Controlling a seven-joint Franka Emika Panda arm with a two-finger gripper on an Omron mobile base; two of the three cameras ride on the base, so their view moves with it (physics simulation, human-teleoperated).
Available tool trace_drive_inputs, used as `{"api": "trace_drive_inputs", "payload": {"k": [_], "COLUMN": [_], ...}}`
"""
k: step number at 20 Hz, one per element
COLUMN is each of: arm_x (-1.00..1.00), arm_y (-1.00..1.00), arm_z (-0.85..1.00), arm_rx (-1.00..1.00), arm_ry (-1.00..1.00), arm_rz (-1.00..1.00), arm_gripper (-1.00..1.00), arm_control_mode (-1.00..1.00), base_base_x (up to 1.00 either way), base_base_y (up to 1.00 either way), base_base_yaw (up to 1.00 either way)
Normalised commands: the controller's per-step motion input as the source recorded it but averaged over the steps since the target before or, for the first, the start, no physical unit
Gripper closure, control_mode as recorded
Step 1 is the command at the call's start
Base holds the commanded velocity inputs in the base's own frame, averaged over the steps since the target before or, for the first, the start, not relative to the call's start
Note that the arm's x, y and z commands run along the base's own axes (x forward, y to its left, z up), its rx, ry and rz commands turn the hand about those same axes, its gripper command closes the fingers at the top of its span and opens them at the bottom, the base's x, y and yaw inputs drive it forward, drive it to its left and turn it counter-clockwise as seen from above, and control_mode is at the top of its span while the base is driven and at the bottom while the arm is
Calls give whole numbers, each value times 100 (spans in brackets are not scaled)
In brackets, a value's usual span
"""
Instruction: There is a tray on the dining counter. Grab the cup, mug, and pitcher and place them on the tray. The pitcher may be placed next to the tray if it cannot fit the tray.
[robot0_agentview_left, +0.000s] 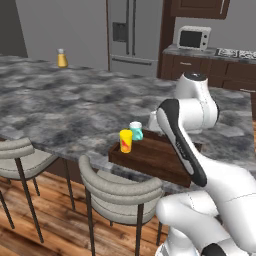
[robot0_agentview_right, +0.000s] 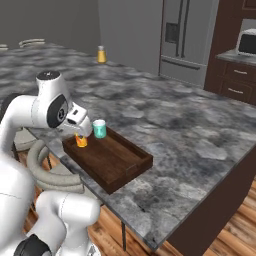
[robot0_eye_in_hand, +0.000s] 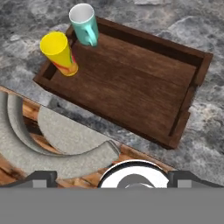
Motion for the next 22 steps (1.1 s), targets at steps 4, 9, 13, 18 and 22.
{"api": "trace_drive_inputs", "payload": {"k": [4,9,13,18,22], "arm_x": [-58,-62,0,0,0], "arm_y": [-9,0,0,0,0], "arm_z": [34,33,0,0,0], "arm_rx": [0,0,0,0,0], "arm_ry": [-7,-5,0,0,0], "arm_rz": [5,9,0,0,0], "arm_gripper": [-100,-100,-100,-100,-100], "arm_control_mode": [-100,-100,100,100,100], "base_base_x": [0,0,-47,-34,1], "base_base_y": [0,0,-39,-92,-100], "base_base_yaw": [0,0,4,4,16]}}
